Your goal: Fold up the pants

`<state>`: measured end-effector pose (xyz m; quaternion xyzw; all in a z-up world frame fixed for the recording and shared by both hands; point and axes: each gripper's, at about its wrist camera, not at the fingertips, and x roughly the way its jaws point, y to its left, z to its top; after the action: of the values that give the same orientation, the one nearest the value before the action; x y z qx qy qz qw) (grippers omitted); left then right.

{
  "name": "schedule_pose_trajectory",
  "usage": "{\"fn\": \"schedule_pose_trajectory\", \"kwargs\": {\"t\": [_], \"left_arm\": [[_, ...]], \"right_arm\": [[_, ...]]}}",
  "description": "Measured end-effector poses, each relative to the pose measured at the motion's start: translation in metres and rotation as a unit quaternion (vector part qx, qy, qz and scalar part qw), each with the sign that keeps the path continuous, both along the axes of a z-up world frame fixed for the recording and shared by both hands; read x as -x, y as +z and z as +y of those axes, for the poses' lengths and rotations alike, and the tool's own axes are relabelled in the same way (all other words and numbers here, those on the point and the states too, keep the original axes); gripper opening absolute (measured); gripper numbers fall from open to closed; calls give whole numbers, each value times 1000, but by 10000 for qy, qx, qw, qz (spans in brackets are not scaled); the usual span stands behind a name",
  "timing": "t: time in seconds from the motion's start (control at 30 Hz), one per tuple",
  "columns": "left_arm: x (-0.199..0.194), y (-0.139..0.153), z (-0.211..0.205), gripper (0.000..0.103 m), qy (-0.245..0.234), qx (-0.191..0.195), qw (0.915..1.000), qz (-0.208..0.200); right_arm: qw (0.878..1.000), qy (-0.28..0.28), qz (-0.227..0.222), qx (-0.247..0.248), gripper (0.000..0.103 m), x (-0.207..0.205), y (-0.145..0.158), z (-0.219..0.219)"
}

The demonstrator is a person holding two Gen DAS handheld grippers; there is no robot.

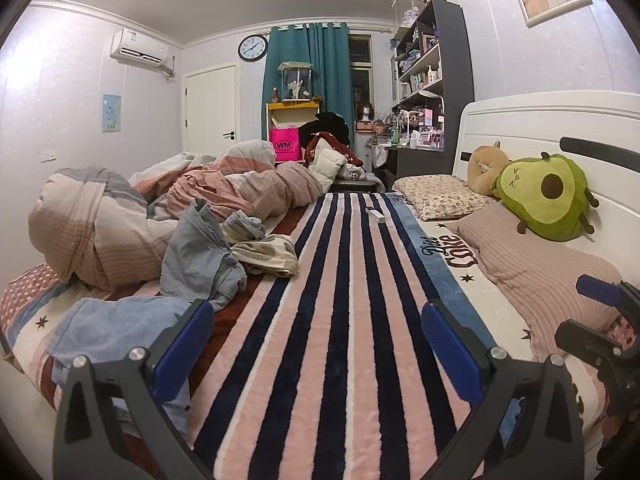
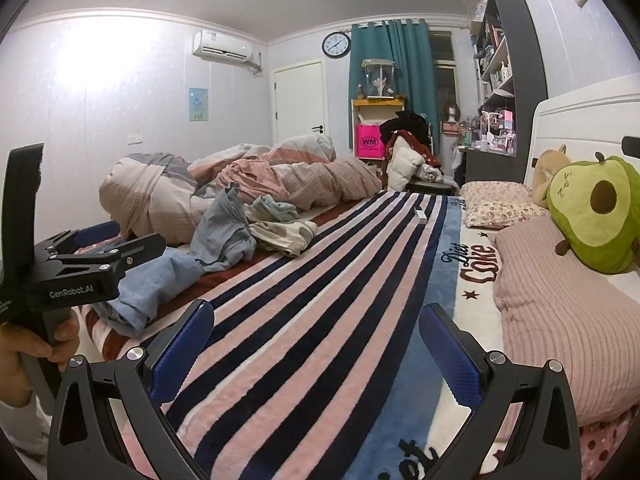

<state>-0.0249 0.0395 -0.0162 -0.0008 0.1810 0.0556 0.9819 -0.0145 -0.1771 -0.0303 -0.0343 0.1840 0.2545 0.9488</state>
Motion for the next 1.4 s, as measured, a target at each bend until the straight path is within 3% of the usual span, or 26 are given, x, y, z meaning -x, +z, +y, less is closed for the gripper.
{"fn": "schedule_pose_trajectory", "kwargs": {"t": [1.4], "left_arm": [[0,0,-1,102,-9,11,10000,11]], "right_arm": [[10000,0,72,-27,102,-6,-2,-7]]}}
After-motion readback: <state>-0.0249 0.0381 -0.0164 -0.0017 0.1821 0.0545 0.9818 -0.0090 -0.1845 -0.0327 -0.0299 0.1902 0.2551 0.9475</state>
